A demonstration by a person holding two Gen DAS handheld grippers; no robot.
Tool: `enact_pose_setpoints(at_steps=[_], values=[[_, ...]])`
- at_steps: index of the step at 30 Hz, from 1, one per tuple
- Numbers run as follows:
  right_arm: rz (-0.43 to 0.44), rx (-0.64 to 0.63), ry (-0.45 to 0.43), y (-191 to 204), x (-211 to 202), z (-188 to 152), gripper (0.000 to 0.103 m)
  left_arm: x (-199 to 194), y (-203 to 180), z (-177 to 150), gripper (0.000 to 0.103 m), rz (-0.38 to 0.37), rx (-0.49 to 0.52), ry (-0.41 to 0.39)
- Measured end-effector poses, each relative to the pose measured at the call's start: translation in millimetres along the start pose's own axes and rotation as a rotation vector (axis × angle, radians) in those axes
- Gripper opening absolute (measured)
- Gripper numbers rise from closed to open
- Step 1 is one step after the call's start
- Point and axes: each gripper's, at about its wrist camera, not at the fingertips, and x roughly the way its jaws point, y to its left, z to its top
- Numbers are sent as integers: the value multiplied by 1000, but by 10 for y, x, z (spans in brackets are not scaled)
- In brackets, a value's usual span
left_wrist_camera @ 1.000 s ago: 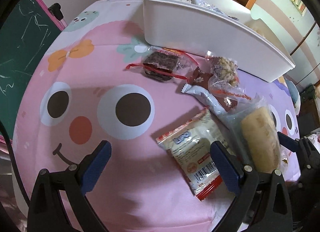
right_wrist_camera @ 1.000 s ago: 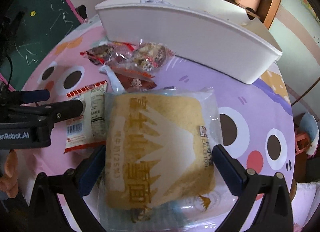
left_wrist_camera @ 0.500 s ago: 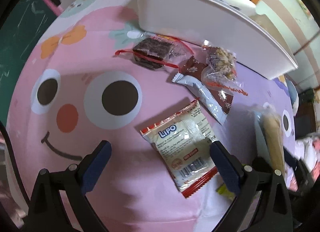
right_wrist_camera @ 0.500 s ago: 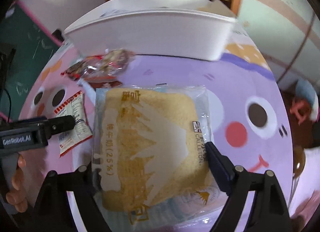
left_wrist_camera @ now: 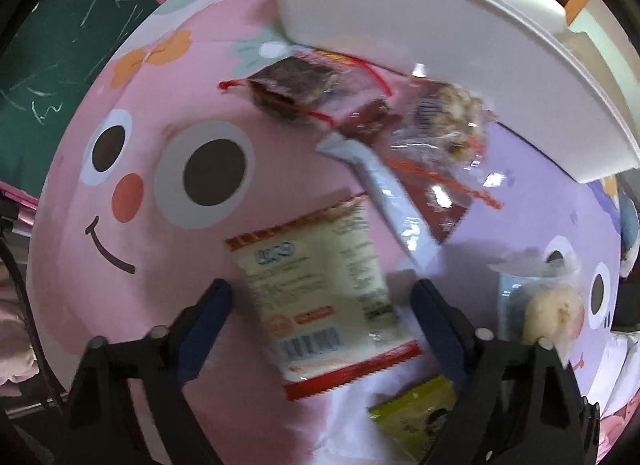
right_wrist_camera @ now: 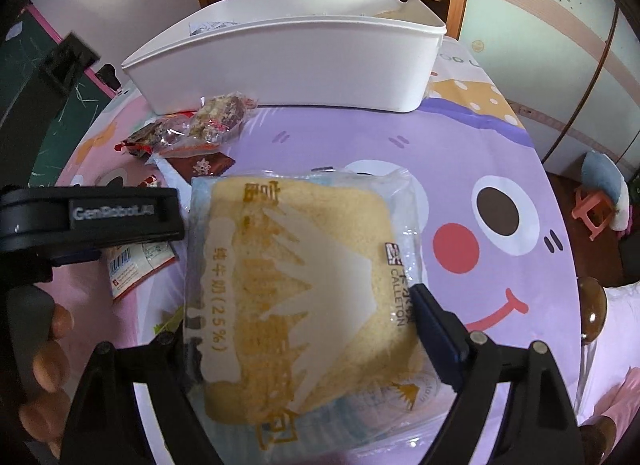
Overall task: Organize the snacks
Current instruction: 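Grasp the LIPO biscuit pack with left gripper while right grasps the sponge cake bag, then lift both packs into the white tray and release them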
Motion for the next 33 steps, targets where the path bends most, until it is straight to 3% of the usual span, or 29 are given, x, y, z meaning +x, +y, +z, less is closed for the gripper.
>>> enact_pose_setpoints(at_steps=[1,3,7,14,17,24,25,33], values=[[-2,-2,-2,9,4,-3,88,-19,-30,-6,80,-7,6,0],[-4,-2,-5,10,1,-4,88,-60,-76,-17,61,-13,31,-10],[-2,4,-4,10,-1,-3,88,-146,-114,-73,48,-45,90,-33],[-2,15,10,-21,-38,-31,88,-181,206,-178,45,-144,175,-39],[-3,26,19,-28,-62,-30,87,-258,356,-167,45,-238,188,-43],[0,66,7,-57,-251,22,79,-892,533,-165,45,-304,256,-253],[0,66,-4,-55,-299,41,68,-984,555,-168,45,-310,263,-282],[60,105,-56,-74,-568,217,57,-1398,708,-13,45,-338,269,-394]])
